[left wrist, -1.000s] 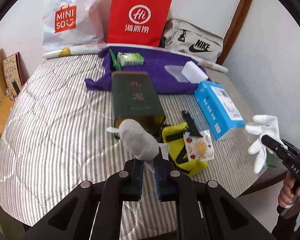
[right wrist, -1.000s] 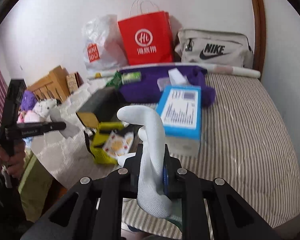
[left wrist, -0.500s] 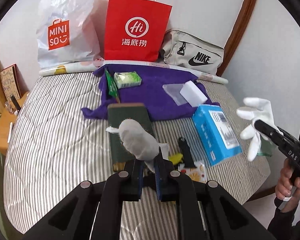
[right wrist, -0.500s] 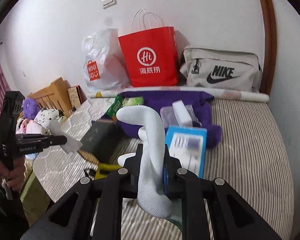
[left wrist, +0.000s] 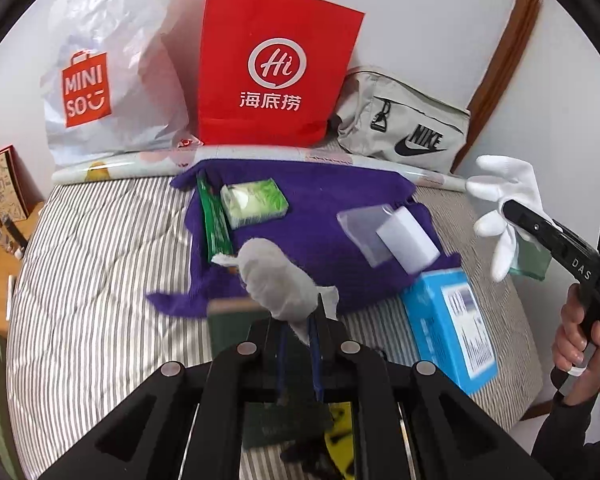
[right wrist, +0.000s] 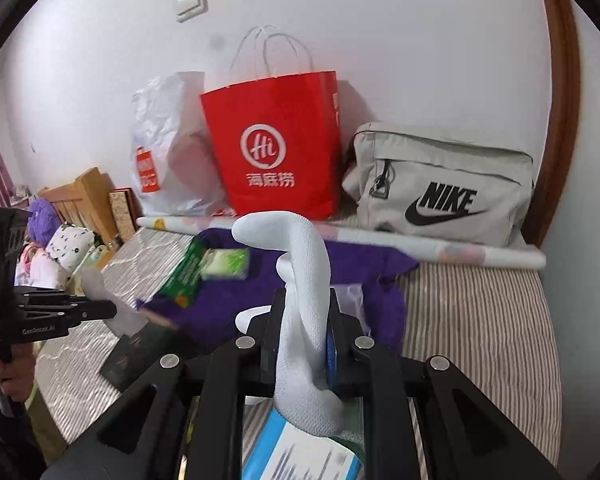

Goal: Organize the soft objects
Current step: 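Carry the gloves with the right gripper and tissue with the left toward the towel, then open the right gripper over the towel while the left releases the tissue there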

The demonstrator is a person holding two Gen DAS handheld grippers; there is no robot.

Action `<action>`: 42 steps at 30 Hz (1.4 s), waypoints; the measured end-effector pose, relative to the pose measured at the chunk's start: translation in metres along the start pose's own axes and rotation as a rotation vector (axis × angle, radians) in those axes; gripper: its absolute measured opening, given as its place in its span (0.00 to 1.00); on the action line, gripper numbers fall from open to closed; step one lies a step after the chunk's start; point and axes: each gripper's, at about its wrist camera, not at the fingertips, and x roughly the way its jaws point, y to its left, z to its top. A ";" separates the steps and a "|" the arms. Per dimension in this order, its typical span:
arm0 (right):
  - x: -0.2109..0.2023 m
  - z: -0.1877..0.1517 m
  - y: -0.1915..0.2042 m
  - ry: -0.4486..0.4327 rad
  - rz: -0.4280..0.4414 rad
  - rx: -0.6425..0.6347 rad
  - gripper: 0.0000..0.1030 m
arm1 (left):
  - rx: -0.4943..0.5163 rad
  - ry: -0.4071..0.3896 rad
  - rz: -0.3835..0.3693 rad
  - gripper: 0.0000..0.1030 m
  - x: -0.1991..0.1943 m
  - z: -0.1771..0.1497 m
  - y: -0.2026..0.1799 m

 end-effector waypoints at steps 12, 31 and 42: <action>0.099 0.022 -0.034 0.103 -0.069 -0.038 0.16 | -0.058 0.059 -0.014 0.10 0.061 0.042 0.025; 0.198 0.025 -0.035 0.293 -0.012 -0.119 0.19 | -0.069 0.221 -0.029 0.10 0.147 0.054 0.036; 0.206 0.019 -0.019 0.338 -0.037 -0.208 0.46 | -0.060 0.243 -0.025 0.26 0.148 0.054 0.038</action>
